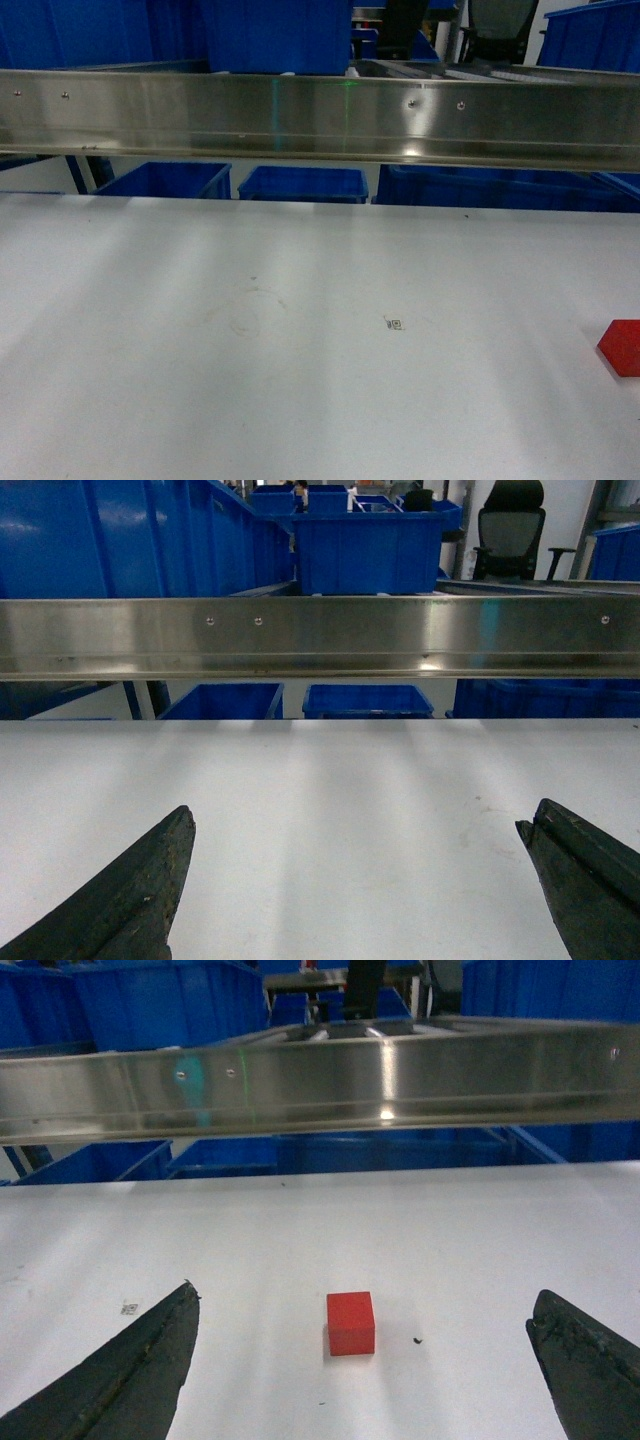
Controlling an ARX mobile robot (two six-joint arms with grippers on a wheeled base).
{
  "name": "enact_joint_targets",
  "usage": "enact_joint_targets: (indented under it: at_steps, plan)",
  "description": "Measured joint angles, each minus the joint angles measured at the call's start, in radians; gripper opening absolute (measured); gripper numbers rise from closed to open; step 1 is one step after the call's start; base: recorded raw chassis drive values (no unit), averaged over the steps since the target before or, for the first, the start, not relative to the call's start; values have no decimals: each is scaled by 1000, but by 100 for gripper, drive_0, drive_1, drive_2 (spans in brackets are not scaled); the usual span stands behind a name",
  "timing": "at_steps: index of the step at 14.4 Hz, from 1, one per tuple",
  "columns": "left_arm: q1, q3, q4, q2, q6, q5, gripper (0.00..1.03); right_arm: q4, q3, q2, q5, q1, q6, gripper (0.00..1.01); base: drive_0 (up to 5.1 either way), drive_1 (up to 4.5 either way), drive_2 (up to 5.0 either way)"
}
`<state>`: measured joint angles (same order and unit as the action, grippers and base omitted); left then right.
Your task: Place magnetic block on left shelf second layer
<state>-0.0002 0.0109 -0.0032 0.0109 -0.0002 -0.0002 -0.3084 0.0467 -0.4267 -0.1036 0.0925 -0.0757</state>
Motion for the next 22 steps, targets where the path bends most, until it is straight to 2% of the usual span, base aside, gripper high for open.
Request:
enact_joint_targets:
  at_steps: [2, 3, 4, 5, 7, 8, 9, 11, 14, 17, 21, 22]
  plan:
    - [0, 0, 0, 0, 0, 0, 98, -282, 159, -431, -18, 0, -2, 98, 0, 0, 0]
    - [0, 0, 0, 0, 0, 0, 98, -351, 276, -618, -20, -8, 6, 98, 0, 0, 0]
    - [0, 0, 0, 0, 0, 0, 98, -360, 408, -837, -18, -16, 33, 98, 0, 0, 0]
    - [0, 0, 0, 0, 0, 0, 98, -328, 485, -1003, 19, -23, 77, 98, 0, 0, 0]
    - [0, 0, 0, 0, 0, 0, 98, -259, 557, -1199, 95, -49, 139, 98, 0, 0, 0]
    - [0, 0, 0, 0, 0, 0, 98, -291, 599, -1324, 131, -84, 202, 98, 0, 0, 0]
    - [0, 0, 0, 0, 0, 0, 98, -307, 604, -1355, 131, -96, 209, 98, 0, 0, 0]
    - [0, 0, 0, 0, 0, 0, 98, -333, 604, -1412, 148, -106, 212, 98, 0, 0, 0]
    - [0, 0, 0, 0, 0, 0, 98, -397, 589, -1458, 175, -91, 211, 98, 0, 0, 0]
    - [0, 0, 0, 0, 0, 0, 98, -411, 576, -1486, 174, -86, 198, 98, 0, 0, 0]
    - [0, 0, 0, 0, 0, 0, 98, -472, 565, -1561, 158, -85, 132, 98, 0, 0, 0]
    - [0, 0, 0, 0, 0, 0, 98, -495, 559, -1568, 155, -85, 118, 95, 0, 0, 0]
